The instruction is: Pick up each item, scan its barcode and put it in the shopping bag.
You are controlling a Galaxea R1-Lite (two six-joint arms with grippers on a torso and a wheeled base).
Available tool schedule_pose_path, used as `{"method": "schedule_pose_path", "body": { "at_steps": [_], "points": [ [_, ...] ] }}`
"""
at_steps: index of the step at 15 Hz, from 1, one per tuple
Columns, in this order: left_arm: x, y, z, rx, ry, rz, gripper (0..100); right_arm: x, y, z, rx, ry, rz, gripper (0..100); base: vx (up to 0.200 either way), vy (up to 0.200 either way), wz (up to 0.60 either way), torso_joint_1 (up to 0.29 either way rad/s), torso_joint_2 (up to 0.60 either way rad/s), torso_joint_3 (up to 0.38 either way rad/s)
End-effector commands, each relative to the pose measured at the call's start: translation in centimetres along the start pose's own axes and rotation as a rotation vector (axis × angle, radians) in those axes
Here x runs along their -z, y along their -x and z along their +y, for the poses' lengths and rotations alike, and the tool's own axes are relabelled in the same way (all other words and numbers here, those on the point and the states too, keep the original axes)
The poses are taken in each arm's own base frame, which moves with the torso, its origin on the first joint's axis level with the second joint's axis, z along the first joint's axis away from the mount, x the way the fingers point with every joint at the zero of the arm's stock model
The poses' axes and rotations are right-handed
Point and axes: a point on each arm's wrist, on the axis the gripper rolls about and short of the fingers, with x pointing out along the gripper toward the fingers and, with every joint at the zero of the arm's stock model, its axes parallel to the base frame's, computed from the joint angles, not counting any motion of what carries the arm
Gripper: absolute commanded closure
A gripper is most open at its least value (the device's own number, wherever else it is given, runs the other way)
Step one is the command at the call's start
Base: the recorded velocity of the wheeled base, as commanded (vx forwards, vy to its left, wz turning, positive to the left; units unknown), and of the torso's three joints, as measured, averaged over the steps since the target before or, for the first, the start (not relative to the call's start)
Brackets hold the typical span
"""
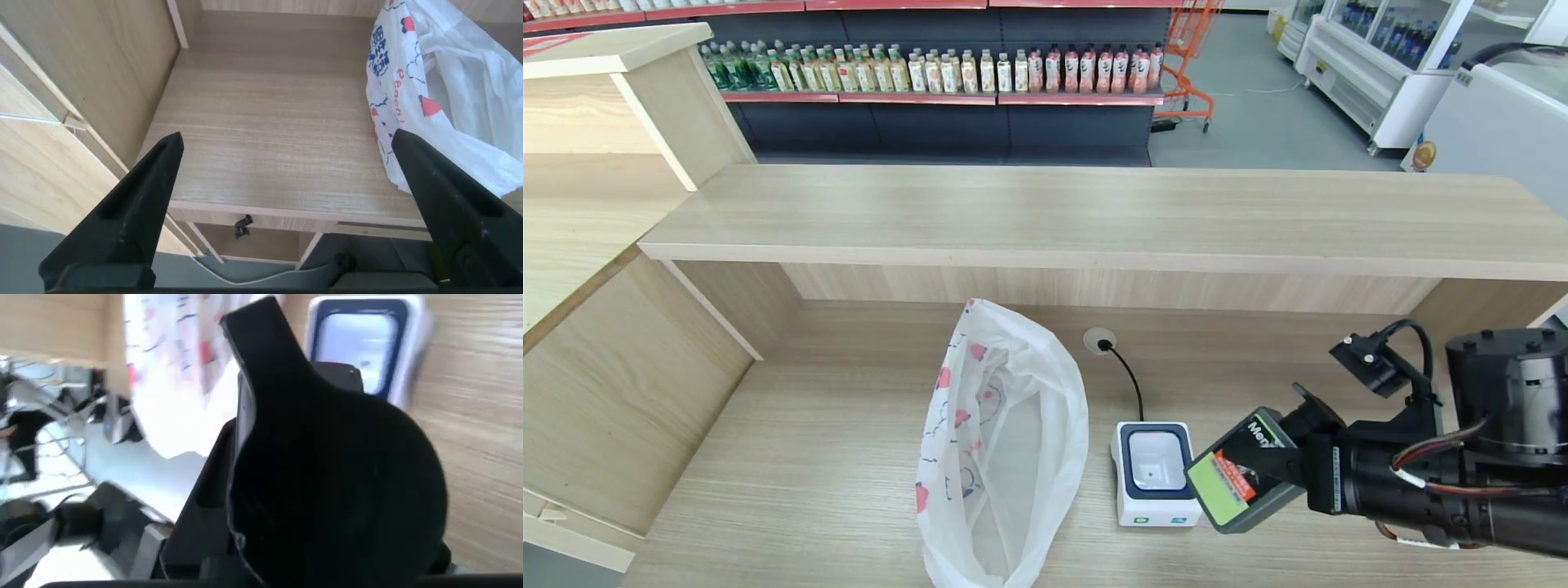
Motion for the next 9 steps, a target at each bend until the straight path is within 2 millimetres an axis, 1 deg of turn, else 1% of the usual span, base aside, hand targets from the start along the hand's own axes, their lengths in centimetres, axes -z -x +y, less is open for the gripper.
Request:
{"method": "schedule_pose_path", "body": {
  "at_steps": [1,5,6,7,9],
  "points": [
    [0.0,0.0,0.0,0.0,0.0,0.0,0,-0.1,-2.2,-1.3,0.073,-0.01,0.028,100,0.0,0.0,0.0,0.0,0.0,0.0],
    [0.0,0.0,0.0,0.0,0.0,0.0,0,-0.8,-4.5,-1.5,0.06,-0.003,0.032,100,0.0,0.0,0.0,0.0,0.0,0.0],
    [0.0,0.0,0.0,0.0,0.0,0.0,0,-0.8,-5.0,-1.6,0.06,-0.003,0.035,100,0.0,0.0,0.0,0.0,0.0,0.0],
    [0.0,0.0,0.0,0.0,0.0,0.0,0,-0.8,-6.0,-1.7,0.057,0.004,0.045,100,0.0,0.0,0.0,0.0,0.0,0.0],
    [0.0,0.0,0.0,0.0,0.0,0.0,0,-0.6,-7.1,-1.9,0.056,0.024,0.057,100,0.0,0.0,0.0,0.0,0.0,0.0]
  ]
}}
